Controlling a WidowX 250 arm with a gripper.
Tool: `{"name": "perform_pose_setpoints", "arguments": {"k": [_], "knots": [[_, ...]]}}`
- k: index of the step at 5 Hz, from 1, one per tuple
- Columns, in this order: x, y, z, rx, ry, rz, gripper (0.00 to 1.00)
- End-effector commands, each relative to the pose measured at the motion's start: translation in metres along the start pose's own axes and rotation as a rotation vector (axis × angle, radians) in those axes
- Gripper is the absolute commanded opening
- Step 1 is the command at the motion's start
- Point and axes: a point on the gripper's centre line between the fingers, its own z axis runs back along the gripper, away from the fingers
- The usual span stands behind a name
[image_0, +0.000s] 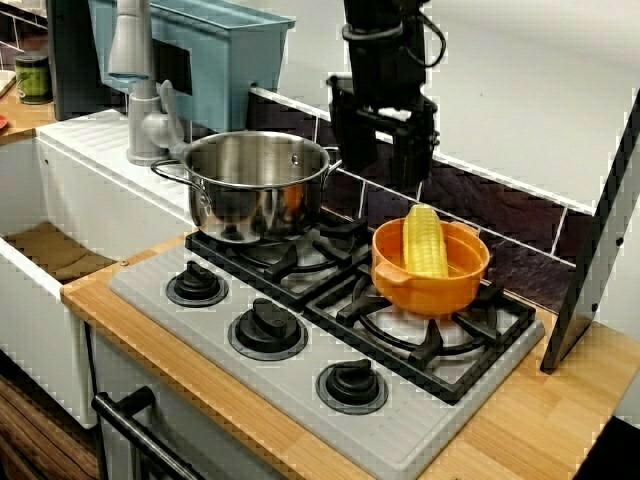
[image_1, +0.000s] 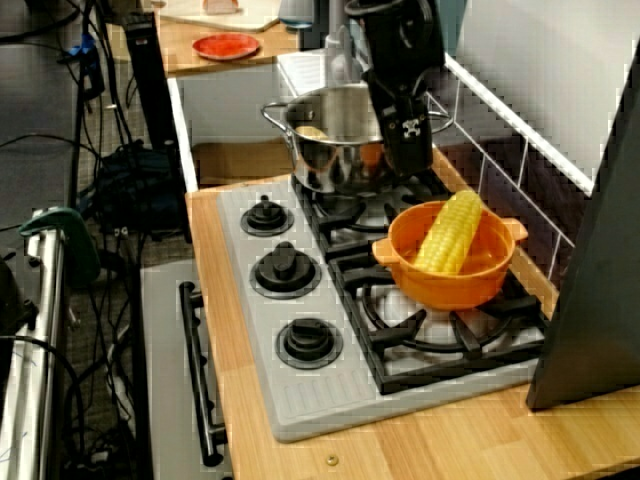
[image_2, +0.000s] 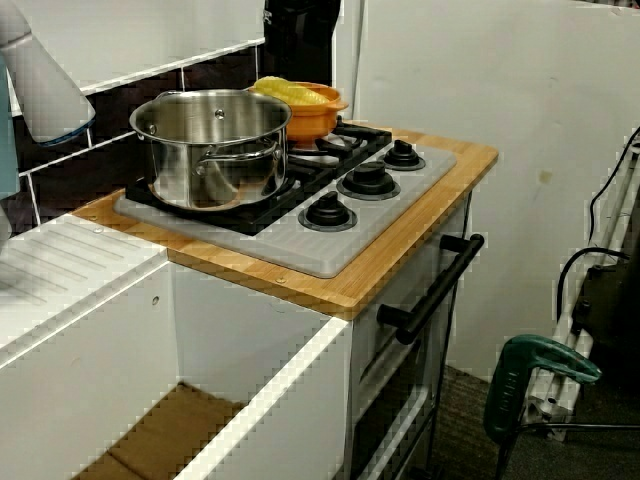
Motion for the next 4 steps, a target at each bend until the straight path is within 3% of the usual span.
{"name": "perform_pose_setpoints", "arguments": {"k": [1, 2, 4], "knots": [[-0.013, 0.004, 0.021, 0.007, -0.087, 0.135, 1.0], [-0.018, 0.005, 0.021, 0.007, -0.105, 0.198, 1.0], [-0.016, 0.005, 0.01, 0.024, -0.094, 0.254, 1.0]]}}
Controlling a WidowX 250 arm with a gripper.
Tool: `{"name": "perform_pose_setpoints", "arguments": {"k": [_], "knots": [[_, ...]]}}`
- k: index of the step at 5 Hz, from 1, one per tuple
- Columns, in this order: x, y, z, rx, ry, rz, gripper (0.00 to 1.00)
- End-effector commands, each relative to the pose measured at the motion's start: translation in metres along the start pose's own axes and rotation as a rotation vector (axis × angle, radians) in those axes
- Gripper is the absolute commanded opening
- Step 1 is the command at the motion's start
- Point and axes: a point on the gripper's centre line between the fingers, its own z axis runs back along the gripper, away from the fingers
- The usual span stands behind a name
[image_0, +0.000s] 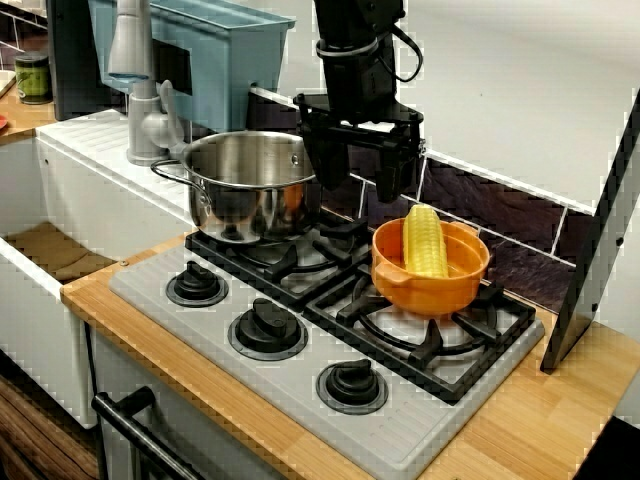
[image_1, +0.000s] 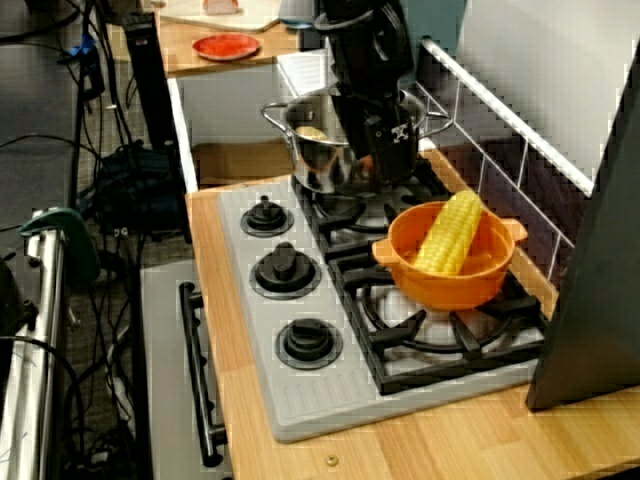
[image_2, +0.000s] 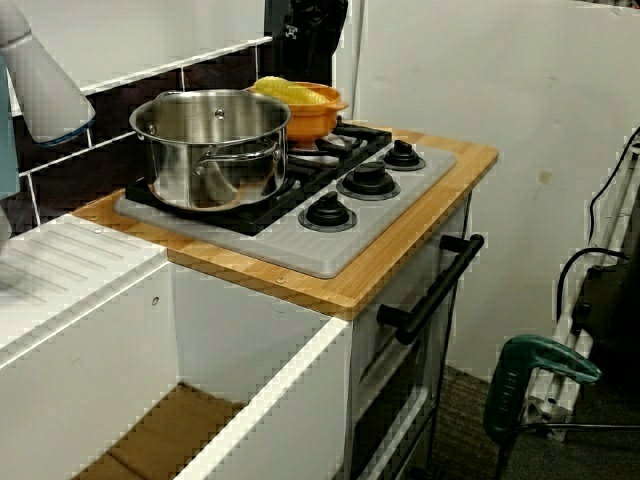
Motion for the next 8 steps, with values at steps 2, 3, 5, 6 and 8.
{"name": "perform_pose_setpoints", "arguments": {"k": [2, 3, 5, 6, 8], "knots": [[0.003, -0.001, 0.003, 0.013, -0.055, 0.057, 1.0], [0.003, 0.0, -0.007, 0.034, -0.056, 0.065, 1.0], [0.003, 0.002, -0.011, 0.038, -0.05, 0.081, 1.0], [0.001, 0.004, -0.016, 0.039, -0.048, 0.096, 1.0], [0.0, 0.006, -0.016, 0.047, -0.055, 0.113, 1.0]]}}
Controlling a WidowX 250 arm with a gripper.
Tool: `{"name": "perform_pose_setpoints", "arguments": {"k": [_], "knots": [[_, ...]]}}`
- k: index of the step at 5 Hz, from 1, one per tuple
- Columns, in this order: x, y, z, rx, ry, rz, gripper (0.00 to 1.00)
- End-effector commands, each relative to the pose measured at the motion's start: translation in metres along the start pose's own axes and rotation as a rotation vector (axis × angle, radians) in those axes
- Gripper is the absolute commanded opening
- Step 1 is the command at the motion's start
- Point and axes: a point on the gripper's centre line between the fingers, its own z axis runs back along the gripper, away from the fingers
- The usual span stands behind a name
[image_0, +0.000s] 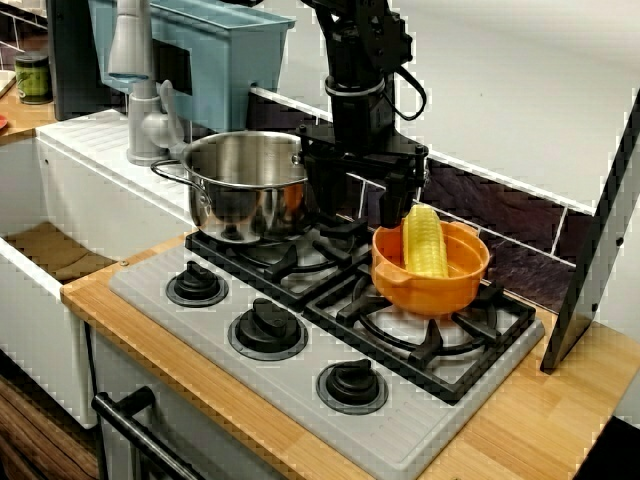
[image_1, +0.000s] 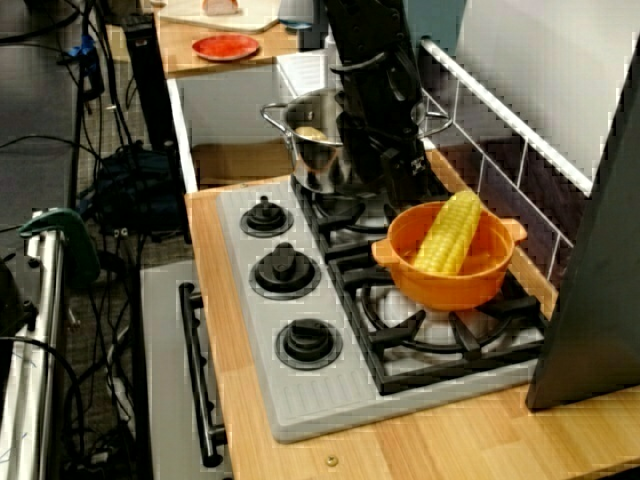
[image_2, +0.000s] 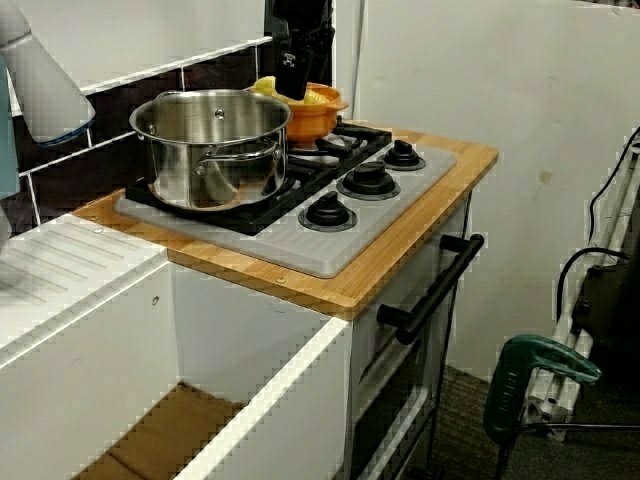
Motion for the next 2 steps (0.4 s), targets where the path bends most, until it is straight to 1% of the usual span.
{"name": "perform_pose_setpoints", "arguments": {"k": [1, 2], "knots": [[-0.0017, 0.0042, 0.0059, -0.017, -0.042, 0.052, 1.0], [0.0003, 0.0018, 0.001, -0.02, -0.041, 0.078, 1.0]]}}
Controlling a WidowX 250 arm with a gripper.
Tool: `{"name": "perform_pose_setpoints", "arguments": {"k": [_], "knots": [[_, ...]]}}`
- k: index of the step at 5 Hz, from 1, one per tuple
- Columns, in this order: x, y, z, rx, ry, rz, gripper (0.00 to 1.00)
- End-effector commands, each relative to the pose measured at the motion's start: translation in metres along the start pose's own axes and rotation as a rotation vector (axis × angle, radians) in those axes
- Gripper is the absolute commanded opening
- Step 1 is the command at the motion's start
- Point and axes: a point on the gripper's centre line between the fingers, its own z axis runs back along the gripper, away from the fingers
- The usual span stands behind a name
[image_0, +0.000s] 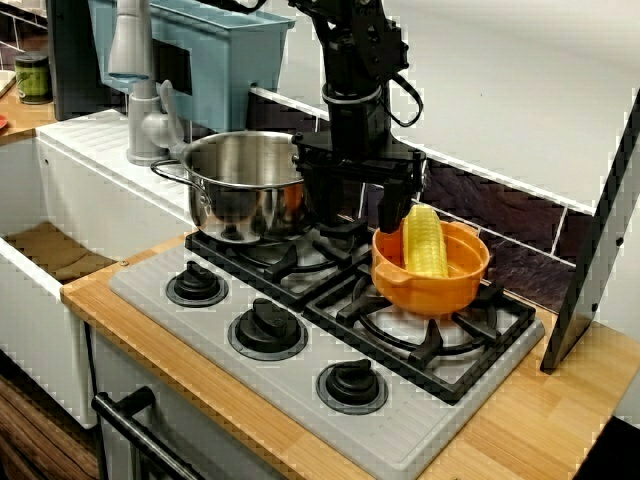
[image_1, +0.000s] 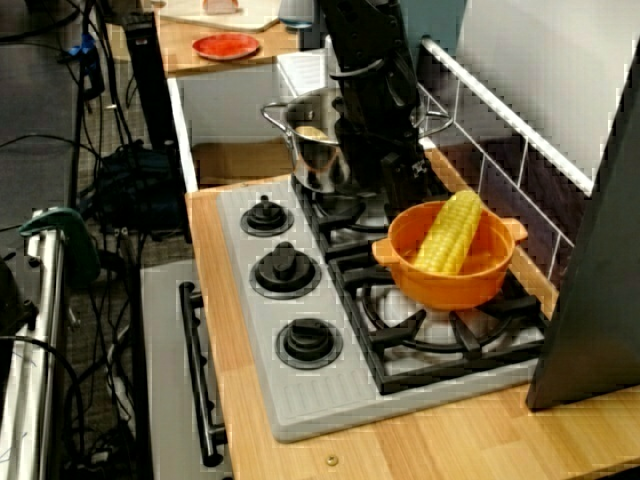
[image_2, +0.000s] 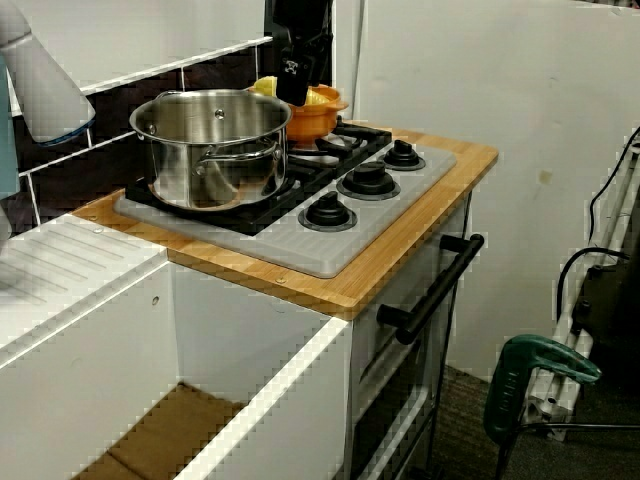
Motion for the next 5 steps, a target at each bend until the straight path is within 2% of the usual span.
{"name": "perform_pose_setpoints", "arguments": {"k": [1, 5], "knots": [[0.002, -0.002, 0.0, -0.009, -0.028, 0.046, 1.0], [0.01, -0.004, -0.019, 0.006, -0.02, 0.115, 1.0]]}}
